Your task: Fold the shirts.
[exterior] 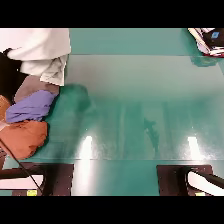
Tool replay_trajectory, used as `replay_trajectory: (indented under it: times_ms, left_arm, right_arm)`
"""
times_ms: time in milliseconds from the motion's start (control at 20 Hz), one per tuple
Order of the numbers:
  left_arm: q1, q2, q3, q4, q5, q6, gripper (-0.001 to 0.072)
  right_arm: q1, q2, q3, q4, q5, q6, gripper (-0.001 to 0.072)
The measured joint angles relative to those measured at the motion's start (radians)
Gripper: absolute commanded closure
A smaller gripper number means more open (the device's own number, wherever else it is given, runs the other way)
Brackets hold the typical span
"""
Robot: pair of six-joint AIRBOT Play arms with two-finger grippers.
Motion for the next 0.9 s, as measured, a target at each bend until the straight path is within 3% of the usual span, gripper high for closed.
replay_trajectory:
  times_ms: [250, 350, 600, 900]
  left_arm:
    - [-0.24, 0.05, -0.137, -0.034, -0.145, 0.051, 0.0665]
    - [-0.323, 0.05, -0.229, -0.047, -0.138, 0.056, 0.0076]
    - [-0.37, 0.05, -0.333, -0.021, -0.129, 0.028, 0.0068]
    - [-0.151, 0.029, -0.418, 0.027, -0.14, -0.093, 0.0067]
  right_arm:
    - [0.0, 0.001, 0.107, 0.0, 0.089, 0.008, 0.0694]
    - [0.0, 0.001, 0.123, 0.0, 0.125, 0.01, 0.0694]
    - [0.0, 0.001, 0.138, 0.0, 0.182, 0.014, 0.0694]
    - [0.0, -0.002, 0.14, 0.0, 0.209, 0.016, 0.0675]
